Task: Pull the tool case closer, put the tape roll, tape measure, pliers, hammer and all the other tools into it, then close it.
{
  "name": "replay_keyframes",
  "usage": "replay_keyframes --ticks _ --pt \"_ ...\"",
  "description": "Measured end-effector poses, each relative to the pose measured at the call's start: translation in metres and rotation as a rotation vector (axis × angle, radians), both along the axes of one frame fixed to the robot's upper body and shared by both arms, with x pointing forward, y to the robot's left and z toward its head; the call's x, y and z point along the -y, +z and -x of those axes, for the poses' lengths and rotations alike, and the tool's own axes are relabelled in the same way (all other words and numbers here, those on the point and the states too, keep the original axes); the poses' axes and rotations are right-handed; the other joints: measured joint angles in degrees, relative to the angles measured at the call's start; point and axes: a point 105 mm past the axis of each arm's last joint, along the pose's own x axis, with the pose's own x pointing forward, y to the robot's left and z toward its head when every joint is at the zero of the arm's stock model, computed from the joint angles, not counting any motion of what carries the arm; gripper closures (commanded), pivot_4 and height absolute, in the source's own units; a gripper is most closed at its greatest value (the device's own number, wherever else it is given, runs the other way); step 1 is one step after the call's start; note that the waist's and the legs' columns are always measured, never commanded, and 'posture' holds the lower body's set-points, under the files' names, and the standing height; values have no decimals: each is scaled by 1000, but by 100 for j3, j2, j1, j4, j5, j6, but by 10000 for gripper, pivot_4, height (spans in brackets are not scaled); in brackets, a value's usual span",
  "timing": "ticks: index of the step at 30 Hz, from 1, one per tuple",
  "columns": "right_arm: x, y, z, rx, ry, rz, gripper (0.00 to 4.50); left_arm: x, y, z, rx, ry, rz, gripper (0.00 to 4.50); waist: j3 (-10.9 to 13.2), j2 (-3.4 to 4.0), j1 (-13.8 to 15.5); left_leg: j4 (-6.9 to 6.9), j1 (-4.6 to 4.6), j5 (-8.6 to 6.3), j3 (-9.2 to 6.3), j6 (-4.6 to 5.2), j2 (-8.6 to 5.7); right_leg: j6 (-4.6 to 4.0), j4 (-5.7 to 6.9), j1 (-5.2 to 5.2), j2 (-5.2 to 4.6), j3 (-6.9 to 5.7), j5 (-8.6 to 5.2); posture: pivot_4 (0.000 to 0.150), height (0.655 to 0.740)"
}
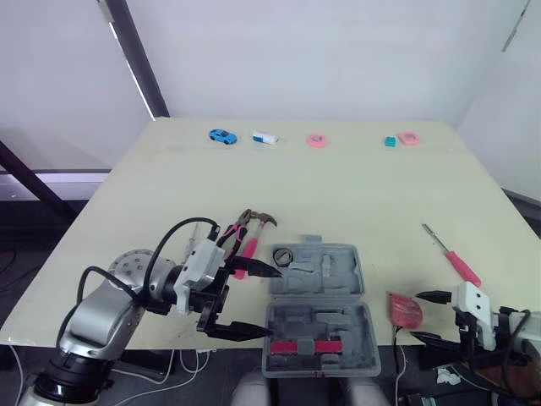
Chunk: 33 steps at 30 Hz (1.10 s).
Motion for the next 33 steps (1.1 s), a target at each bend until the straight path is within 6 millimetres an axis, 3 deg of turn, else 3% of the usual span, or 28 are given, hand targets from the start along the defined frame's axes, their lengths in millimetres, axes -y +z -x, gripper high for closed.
replay_keyframes --ticks 7,10,12,20,25,29,33 --pt "-7 -7 -10 17 34 12 450 0 1 0 1 -7 -7 0 0 1 -14 2 2 0 4 0 0 -13 5 0 0 3 9 1500 7395" --pt "-7 -9 -9 16 44 20 7922 -1 1 1 2 -13 -12 0 0 1 -24 2 2 0 3 0 0 -13 5 0 0 3 8 1500 7395" --pt "-7 -9 -9 18 46 22 15837 -1 1 1 2 -13 -12 0 0 1 -30 2 1 0 3 0 0 -13 5 0 0 3 9 1500 7395" --pt "-5 -7 -10 17 50 35 15850 -1 1 1 4 -12 -18 0 1 2 -37 3 2 1 5 0 0 -13 7 0 0 5 9 1500 7395" --pt "-8 35 -29 64 77 96 15850 -3 -2 -1 -6 19 -10 0 3 7 -80 5 7 1 4 0 3 -11 12 -2 2 11 9 1500 7395" --pt "-25 68 -42 57 94 96 15850 -5 -4 -3 -25 83 28 0 3 6 -58 4 4 1 0 -1 7 -18 11 -2 7 3 12 1500 7395" --pt "-46 84 -56 37 150 140 15850 -11 -2 -9 -14 175 59 0 4 7 -52 5 0 0 4 -1 6 -20 7 -5 6 5 13 1500 7395"
